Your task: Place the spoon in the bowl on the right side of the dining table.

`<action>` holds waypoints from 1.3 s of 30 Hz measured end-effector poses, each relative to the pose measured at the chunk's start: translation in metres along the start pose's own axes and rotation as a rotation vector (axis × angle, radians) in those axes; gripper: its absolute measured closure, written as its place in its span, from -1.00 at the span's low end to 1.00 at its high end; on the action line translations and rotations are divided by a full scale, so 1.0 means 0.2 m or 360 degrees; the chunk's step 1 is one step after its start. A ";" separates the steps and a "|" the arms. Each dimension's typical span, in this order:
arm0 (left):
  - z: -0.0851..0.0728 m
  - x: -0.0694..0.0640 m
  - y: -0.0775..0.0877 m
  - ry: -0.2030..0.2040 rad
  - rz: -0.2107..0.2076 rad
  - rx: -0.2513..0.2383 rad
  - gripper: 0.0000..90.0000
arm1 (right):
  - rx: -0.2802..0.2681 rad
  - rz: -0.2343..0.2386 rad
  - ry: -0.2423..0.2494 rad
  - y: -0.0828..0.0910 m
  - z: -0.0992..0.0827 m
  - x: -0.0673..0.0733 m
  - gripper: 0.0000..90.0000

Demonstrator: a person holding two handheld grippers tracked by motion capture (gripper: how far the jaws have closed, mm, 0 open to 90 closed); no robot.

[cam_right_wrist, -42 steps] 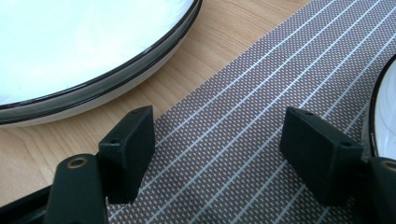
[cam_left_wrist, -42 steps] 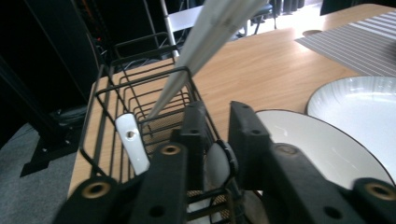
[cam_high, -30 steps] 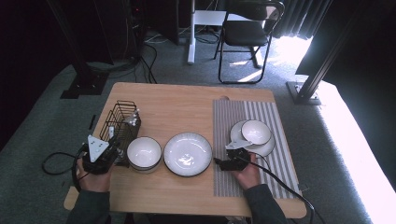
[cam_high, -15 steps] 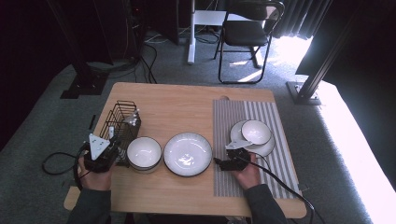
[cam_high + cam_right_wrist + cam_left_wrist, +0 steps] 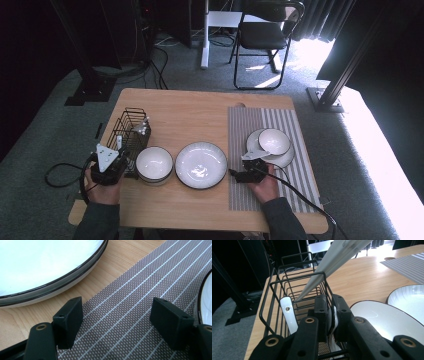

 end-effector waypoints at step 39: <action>0.15 0.04 0.02 -0.0102 0.0031 -0.0080 0.91 | 0.0000 0.0000 0.0000 0.00 0.00 0.00 -0.42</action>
Point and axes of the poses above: each handheld gripper's, and its own axes: y roughly backward along the jaws, z roughly out of its top, x roughly to its left, the point moved 2 cm from there along -y, roughly forward along the jaws, and after that the axes turned 4 degrees about x, right-handed, at the moved point
